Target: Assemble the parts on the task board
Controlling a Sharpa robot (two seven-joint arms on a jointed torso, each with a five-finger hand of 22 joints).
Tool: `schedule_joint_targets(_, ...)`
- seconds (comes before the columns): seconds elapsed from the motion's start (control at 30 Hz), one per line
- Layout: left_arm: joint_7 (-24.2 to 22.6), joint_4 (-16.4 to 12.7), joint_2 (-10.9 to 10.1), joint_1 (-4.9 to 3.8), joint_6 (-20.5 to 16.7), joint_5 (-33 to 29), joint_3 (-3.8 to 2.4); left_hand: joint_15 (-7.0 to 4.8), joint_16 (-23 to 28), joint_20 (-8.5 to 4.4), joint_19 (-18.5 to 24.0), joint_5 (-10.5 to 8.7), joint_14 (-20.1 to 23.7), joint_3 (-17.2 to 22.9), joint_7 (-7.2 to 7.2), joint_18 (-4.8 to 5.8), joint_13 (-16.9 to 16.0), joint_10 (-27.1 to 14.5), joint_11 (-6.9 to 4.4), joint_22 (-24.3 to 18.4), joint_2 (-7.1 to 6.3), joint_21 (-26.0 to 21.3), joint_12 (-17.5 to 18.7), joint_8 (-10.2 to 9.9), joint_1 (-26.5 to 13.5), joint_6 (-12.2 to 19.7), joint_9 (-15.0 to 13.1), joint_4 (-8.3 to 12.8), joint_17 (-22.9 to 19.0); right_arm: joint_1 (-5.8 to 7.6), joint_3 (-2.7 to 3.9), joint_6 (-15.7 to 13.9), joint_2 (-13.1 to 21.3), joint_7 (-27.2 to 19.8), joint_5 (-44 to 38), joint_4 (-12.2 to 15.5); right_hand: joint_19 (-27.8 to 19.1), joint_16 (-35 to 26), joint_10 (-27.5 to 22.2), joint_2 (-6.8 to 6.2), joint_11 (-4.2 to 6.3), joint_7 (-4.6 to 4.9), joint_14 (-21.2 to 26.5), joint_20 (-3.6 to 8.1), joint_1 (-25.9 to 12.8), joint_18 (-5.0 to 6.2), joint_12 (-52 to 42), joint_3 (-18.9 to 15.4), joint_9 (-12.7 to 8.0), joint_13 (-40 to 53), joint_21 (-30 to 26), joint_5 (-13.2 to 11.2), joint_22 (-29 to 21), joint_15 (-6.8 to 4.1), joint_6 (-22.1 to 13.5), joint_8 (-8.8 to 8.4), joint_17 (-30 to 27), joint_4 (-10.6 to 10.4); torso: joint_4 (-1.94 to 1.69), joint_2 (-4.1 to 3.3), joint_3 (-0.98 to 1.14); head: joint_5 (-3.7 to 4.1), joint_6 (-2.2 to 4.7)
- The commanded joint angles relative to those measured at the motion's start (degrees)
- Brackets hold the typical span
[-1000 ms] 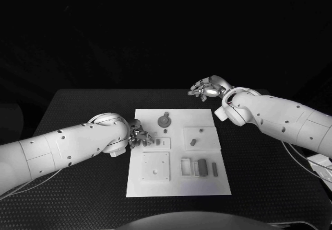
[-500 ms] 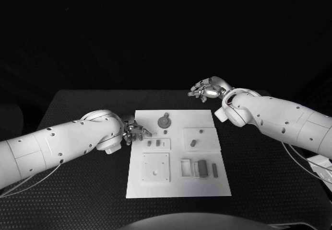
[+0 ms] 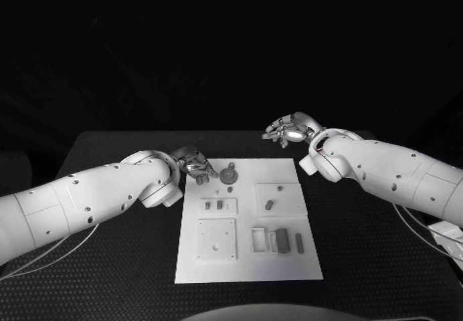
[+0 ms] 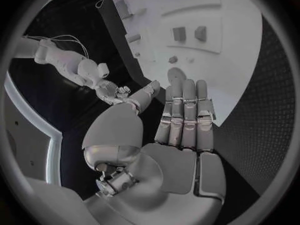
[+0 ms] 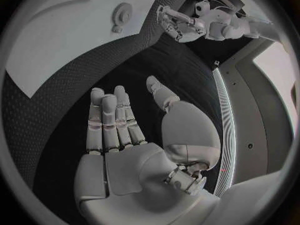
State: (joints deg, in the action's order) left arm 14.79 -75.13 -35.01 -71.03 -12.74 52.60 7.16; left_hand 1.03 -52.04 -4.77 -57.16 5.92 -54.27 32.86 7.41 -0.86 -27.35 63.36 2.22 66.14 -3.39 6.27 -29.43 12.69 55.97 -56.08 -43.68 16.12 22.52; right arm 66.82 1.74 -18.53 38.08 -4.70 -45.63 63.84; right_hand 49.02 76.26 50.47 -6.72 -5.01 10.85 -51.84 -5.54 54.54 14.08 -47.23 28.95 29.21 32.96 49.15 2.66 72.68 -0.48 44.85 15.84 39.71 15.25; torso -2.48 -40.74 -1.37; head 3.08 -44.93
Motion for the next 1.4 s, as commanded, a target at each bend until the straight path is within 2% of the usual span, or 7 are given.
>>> schedule_joint_targets(0.03,-8.9,1.0,1.2,0.41,-6.3,9.7,0.59,1.25,1.4,1.22,0.4,-0.21,0.7,3.0,0.51,0.49,1.9,-1.1,1.54,-0.6,-1.34,-0.8,3.0,-0.4,8.3,0.7,0.7,0.4,-0.1,-0.03,0.03,0.3,-0.2,-0.7,0.0,0.0,-0.2,0.1,-0.5,-0.08,-0.06,0.36,0.0,-0.33,-0.3,0.92,-0.4,0.1,-0.1,-0.1,-0.3,0.2,0.1,-0.44,-0.1,-0.35,-0.1,-0.1,0.12,-0.07,-0.01,-0.15,0.46)
schedule_joint_targets(0.27,-11.4,3.6,4.0,1.71,-7.3,19.0,1.15,0.42,1.1,0.75,-2.1,-0.95,-1.6,2.2,0.59,-0.16,6.0,-1.1,3.10,-1.0,-2.23,-0.6,10.0,-0.6,10.6,0.8,2.4,0.5,1.4,-0.04,0.03,0.2,-0.4,-0.8,0.0,-0.2,-0.2,0.1,-0.5,-0.05,-0.06,0.36,0.0,-0.33,-0.3,0.92,-0.4,0.1,-0.1,-0.1,-0.3,0.2,0.1,-0.44,-0.1,-0.34,-0.1,-0.1,0.12,-0.08,-0.06,0.06,0.70)
schedule_joint_targets(0.5,-12.3,4.4,5.1,2.48,-6.3,25.4,1.28,-0.91,-0.2,-0.48,-4.9,-2.34,-4.0,0.6,0.47,-0.21,7.8,0.6,3.34,-0.5,-3.29,0.3,13.9,-1.0,10.5,0.3,3.9,0.3,3.6,-0.04,0.03,0.3,-0.4,-0.8,0.0,-0.2,-0.2,0.1,-0.5,-0.01,-0.07,0.36,0.0,-0.33,-0.2,0.92,-0.4,0.2,-0.1,-0.1,-0.3,0.2,0.1,-0.43,-0.1,-0.34,-0.1,0.0,0.08,-0.05,0.00,0.48,0.82)
schedule_joint_targets(0.7,-12.7,5.5,6.2,3.18,-5.6,28.2,1.95,-1.41,-1.0,-1.18,-6.6,-2.44,-5.8,0.3,0.41,-0.29,8.8,1.1,3.41,0.2,-3.59,1.0,16.4,-1.4,10.7,0.3,5.2,0.3,5.2,-0.05,0.03,0.3,-0.5,-0.9,0.0,-0.2,-0.2,0.1,-0.5,0.00,-0.07,0.37,0.0,-0.33,-0.2,0.92,-0.5,0.2,-0.1,-0.2,-0.3,0.2,0.1,-0.43,0.0,-0.33,-0.1,0.0,0.04,-0.03,-0.01,0.50,0.81)
schedule_joint_targets(0.97,-13.9,6.5,6.7,5.34,-6.6,30.3,1.95,-2.66,-7.2,-2.58,-11.5,-2.42,-9.6,-0.9,0.18,-1.55,9.7,3.3,2.52,4.4,-3.84,5.0,19.1,-2.5,11.6,1.6,7.3,0.3,9.6,-0.05,0.03,0.3,-0.3,-0.8,0.0,0.0,-0.2,0.1,-0.5,0.01,-0.08,0.37,0.0,-0.34,-0.2,0.92,-0.5,0.2,-0.1,-0.2,-0.3,0.2,0.1,-0.42,0.0,-0.33,-0.1,0.0,0.05,-0.15,-0.06,0.64,1.09)
schedule_joint_targets(1.07,-14.0,7.1,7.3,5.71,-6.5,30.3,1.95,-2.51,-8.4,-2.53,-11.8,-2.41,-9.6,-1.0,0.31,-1.87,10.1,2.8,2.71,5.5,-3.93,5.6,20.2,-2.6,11.7,1.8,7.9,0.3,10.3,-0.04,0.03,0.3,-0.3,-0.8,0.0,0.1,-0.2,0.1,-0.5,0.01,-0.08,0.37,0.0,-0.34,-0.2,0.92,-0.5,0.2,-0.1,-0.2,-0.3,0.2,0.1,-0.42,-0.1,-0.33,-0.1,0.0,0.03,-0.23,-0.15,0.90,0.94)
schedule_joint_targets(1.4,-13.9,8.3,8.1,6.35,-7.7,30.6,1.95,-2.30,-10.0,-2.30,-12.3,-2.36,-9.7,-0.7,0.68,-2.59,10.6,2.8,2.94,7.3,-4.03,6.5,21.8,-3.1,12.1,2.9,9.1,0.3,11.1,-0.04,0.03,0.3,-0.2,-0.8,0.0,0.3,-0.2,0.1,-0.5,0.01,-0.08,0.38,0.0,-0.35,-0.2,0.92,-0.5,0.1,-0.1,-0.2,-0.3,0.2,0.1,-0.41,-0.1,-0.33,-0.1,0.0,0.13,-0.28,-0.08,1.14,0.92)
